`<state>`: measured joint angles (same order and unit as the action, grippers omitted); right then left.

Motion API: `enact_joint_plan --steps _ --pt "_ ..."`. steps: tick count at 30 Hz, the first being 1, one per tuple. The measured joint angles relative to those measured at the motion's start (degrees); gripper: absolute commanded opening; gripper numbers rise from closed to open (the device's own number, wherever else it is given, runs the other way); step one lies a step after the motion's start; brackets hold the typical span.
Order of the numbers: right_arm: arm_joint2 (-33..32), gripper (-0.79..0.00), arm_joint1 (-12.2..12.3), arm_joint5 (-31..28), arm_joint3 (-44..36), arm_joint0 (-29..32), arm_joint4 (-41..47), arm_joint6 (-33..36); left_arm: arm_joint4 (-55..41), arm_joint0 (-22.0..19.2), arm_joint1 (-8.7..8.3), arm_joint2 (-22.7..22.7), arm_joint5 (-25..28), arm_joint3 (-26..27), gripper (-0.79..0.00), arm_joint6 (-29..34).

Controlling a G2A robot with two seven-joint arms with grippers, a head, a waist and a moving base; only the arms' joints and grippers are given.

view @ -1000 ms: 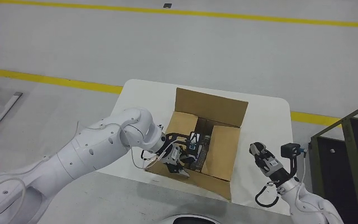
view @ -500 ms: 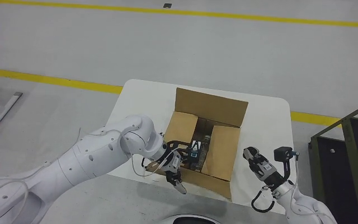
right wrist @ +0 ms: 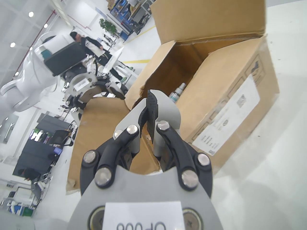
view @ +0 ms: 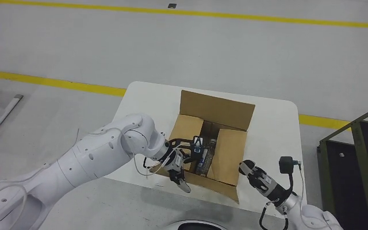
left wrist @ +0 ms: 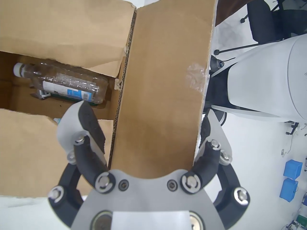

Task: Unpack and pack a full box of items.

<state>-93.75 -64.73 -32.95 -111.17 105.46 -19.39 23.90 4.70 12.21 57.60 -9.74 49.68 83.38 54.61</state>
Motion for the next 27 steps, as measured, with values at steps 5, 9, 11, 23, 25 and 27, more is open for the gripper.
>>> enact_joint_plan --steps 5,9,11,23,25,27 --pt "-0.04 -0.785 0.75 -6.20 -0.48 1.67 4.80 7.48 -0.40 -1.01 0.28 -0.03 0.16 -2.16 0.000 -0.17" --pt "-0.20 -0.785 1.51 -10.34 -0.80 2.61 7.89 14.03 -1.29 -1.20 0.56 -0.82 0.67 -3.80 0.000 -0.74" --pt "-0.22 -0.785 1.88 -11.68 -0.91 2.86 8.43 16.96 -1.36 -1.12 0.74 -1.34 0.41 -4.64 0.000 -0.88" --pt "0.41 -0.785 2.81 -13.78 -0.86 2.34 3.96 18.16 -0.29 -0.74 1.16 -4.85 -1.62 -7.69 0.000 -1.84" --pt "0.58 -0.785 2.87 -13.37 -0.76 2.25 3.54 17.21 -0.07 -1.01 0.82 -5.65 -1.65 -7.98 0.000 -0.88" --pt "0.73 -0.785 2.93 -13.11 -0.61 2.12 3.12 16.62 -0.39 -1.21 0.39 -6.47 -1.28 -7.81 0.000 -0.05"
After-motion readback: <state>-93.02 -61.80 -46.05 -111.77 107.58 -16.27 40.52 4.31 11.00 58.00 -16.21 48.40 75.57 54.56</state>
